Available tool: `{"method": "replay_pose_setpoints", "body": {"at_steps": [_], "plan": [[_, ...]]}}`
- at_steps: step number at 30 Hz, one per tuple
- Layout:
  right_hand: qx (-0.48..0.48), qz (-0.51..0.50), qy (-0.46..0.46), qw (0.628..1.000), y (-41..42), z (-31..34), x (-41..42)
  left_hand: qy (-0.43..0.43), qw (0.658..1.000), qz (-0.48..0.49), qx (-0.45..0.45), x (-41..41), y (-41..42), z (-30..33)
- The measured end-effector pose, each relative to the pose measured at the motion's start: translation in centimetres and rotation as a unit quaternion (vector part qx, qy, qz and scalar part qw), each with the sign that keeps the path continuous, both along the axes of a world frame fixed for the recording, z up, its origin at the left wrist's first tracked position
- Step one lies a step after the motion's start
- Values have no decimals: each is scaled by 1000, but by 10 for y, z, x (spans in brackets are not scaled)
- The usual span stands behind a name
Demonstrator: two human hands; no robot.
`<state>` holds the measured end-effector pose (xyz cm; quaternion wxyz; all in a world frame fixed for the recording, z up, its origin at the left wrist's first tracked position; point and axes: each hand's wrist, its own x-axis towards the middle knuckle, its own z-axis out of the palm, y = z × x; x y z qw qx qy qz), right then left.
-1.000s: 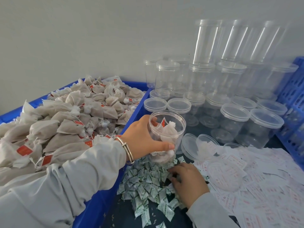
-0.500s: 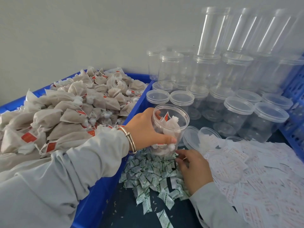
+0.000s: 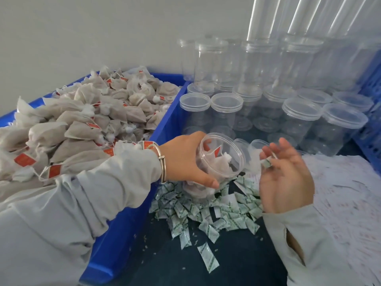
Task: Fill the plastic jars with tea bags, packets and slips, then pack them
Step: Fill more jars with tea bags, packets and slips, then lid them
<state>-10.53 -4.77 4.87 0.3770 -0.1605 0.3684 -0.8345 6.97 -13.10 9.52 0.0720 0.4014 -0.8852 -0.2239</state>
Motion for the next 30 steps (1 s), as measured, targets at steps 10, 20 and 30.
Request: {"method": "replay_pose_setpoints", "body": {"at_steps": [10, 20, 30], "plan": [[-117, -14, 488, 865, 13, -6, 29, 23, 999, -36, -6, -5, 2, 0], [-22, -103, 628, 771, 12, -7, 11, 21, 999, -36, -4, -2, 1, 1], [424, -59, 536, 727, -2, -20, -87, 26, 999, -35, 0, 1, 3, 3]]}}
